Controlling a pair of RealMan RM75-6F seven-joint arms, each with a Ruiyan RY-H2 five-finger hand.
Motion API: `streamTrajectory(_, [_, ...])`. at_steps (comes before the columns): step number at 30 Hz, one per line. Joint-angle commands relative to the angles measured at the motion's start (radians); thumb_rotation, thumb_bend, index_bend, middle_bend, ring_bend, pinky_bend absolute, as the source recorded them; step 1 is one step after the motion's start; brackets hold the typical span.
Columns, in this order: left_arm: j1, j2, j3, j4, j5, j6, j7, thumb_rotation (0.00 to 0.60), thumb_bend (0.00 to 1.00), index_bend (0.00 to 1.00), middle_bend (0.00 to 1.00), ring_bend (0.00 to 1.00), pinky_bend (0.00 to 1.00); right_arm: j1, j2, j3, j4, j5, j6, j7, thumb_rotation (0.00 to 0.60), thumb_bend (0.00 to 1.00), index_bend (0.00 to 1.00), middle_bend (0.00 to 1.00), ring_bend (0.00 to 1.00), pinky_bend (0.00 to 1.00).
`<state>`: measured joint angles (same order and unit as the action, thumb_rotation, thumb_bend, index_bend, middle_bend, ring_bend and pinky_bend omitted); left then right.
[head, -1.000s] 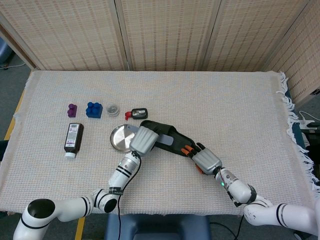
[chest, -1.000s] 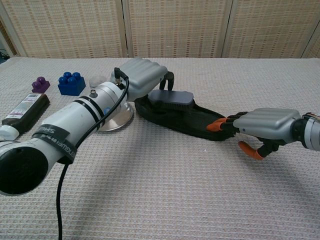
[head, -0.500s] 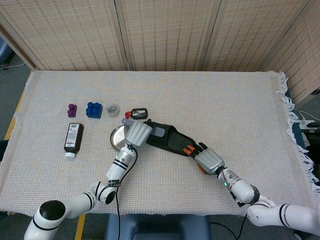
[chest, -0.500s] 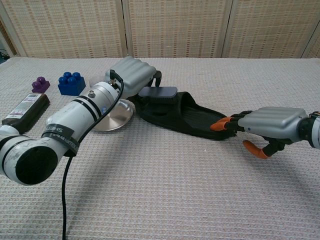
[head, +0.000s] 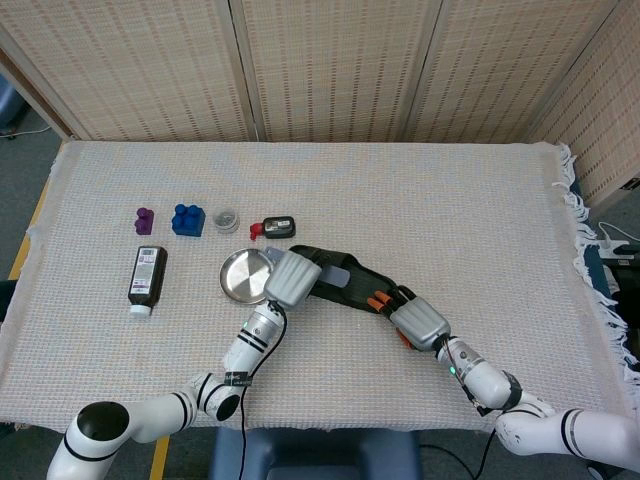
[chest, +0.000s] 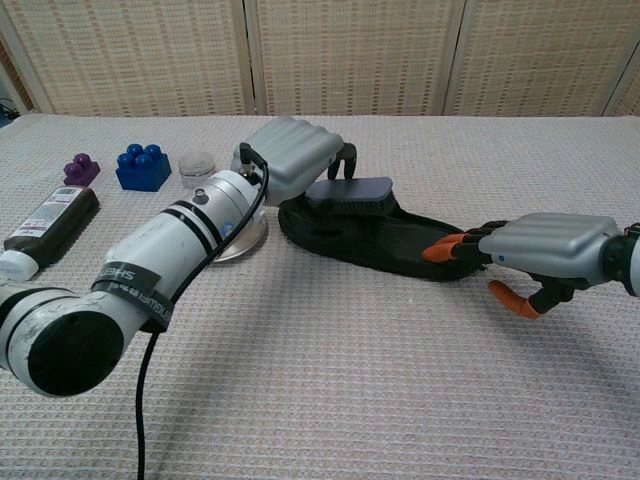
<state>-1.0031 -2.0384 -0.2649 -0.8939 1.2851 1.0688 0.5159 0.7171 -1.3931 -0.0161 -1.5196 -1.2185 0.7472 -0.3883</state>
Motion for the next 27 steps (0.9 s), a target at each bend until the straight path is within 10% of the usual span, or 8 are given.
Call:
streamTrajectory(1, [-0.001,-0.005,-0.004,0.014,-0.008,-0.008,0.011,0.6,0.42,0.45,0.51,0.84,1.0,0.0,0.002,-0.001,-0.002,-0.002,0.003,0.001,0.6,0.72,0.0,0.0,0.0,0.0])
streamTrajectory(15, [0.008,-0.019,-0.025,0.17,-0.065,-0.074,0.005,0.6,0.42,0.45,0.51,0.84,1.0,-0.002,0.014,-0.002,-0.009,-0.01,0.015,0.014,0.6,0.72,0.0,0.0,0.0,0.0])
streamTrajectory(27, [0.047,0.048,0.021,-0.128,0.018,0.041,0.07,0.6,0.42,0.45,0.52,0.84,1.0,-0.007,0.026,-0.002,-0.035,-0.021,0.036,0.017,0.6,0.72,0.0,0.0,0.0,0.0])
